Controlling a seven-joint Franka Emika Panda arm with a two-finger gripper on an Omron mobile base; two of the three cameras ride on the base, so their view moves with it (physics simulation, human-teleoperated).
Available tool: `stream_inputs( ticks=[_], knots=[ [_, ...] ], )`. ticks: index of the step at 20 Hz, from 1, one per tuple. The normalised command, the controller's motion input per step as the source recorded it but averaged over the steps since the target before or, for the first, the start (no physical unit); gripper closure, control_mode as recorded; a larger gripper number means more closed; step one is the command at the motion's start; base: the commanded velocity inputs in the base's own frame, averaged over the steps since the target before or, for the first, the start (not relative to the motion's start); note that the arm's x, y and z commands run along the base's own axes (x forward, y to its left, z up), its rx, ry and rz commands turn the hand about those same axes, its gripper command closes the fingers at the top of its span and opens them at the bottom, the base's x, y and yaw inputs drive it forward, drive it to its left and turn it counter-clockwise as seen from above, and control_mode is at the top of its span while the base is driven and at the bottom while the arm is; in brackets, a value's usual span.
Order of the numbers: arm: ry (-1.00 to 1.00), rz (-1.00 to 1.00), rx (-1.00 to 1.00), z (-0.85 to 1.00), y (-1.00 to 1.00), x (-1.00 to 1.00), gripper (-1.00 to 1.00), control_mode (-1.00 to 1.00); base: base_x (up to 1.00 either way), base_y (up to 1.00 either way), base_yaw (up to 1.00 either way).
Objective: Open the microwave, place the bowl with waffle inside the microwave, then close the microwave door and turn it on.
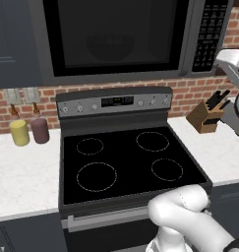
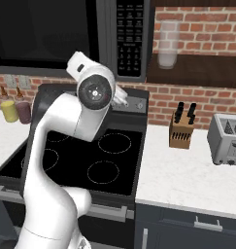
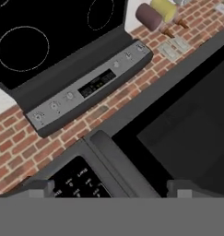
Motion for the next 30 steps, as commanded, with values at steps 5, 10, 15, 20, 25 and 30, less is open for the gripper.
stream_inputs(
  ticks=[5,10,15,20,25,30],
  knots=[
    [0.21,0.0,-0.05,0.0,-0.48,-0.09,1.0,-1.0,0.0,0.0,0.0],
    [0.13,0.0,-0.02,-0.12,-0.27,-0.22,1.0,-1.0,0.0,0.0,0.0],
    [-0.04,0.0,0.04,-0.11,-0.05,-0.43,1.0,-1.0,0.0,0.0,0.0],
    [-0.07,0.0,0.02,-0.05,0.09,-0.33,1.0,-1.0,0.0,0.0,0.0],
    [-0.04,-0.05,0.0,0.0,0.32,0.0,1.0,-1.0,0.0,0.0,0.0],
    [-0.06,-0.17,0.0,0.0,0.39,0.07,1.0,-1.0,0.0,0.0,0.0]
  ],
)
